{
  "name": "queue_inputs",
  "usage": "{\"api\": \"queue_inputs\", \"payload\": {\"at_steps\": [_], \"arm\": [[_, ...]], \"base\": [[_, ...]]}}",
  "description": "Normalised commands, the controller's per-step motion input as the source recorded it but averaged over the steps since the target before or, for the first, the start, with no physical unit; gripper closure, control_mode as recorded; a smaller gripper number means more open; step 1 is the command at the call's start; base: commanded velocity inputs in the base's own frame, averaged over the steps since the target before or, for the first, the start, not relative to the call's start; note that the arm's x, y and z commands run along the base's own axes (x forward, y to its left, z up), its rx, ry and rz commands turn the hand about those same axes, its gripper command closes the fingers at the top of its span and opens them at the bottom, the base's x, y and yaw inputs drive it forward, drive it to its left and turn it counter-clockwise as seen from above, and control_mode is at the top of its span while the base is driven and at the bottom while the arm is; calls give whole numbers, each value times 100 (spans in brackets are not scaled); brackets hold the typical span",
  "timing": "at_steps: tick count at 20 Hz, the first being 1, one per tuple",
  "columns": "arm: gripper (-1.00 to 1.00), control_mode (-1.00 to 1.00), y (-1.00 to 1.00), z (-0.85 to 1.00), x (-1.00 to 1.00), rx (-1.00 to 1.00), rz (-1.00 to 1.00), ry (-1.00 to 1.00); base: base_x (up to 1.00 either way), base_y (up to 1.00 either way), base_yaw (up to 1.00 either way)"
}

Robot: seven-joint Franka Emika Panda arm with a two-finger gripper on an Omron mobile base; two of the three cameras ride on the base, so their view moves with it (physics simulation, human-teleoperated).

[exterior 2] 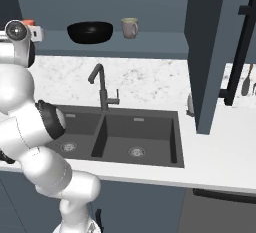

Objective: Gather all objects into one cabinet and sort the glasses and bowls to opposite sides.

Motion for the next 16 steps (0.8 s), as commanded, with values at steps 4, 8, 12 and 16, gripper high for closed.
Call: {"api": "queue_inputs", "payload": {"at_steps": [4, 8, 12, 16], "arm": [[100, -100, 9, -15, 30, 0, 0, 0], [100, -100, 18, -16, 36, 0, 0, 0], [100, -100, 19, -14, 37, 0, 0, 0], [100, -100, 24, -9, 39, 0, 0, 0]], "base": [[0, 0, 0], [0, 0, 0], [0, 0, 0], [0, 0, 0]]}}
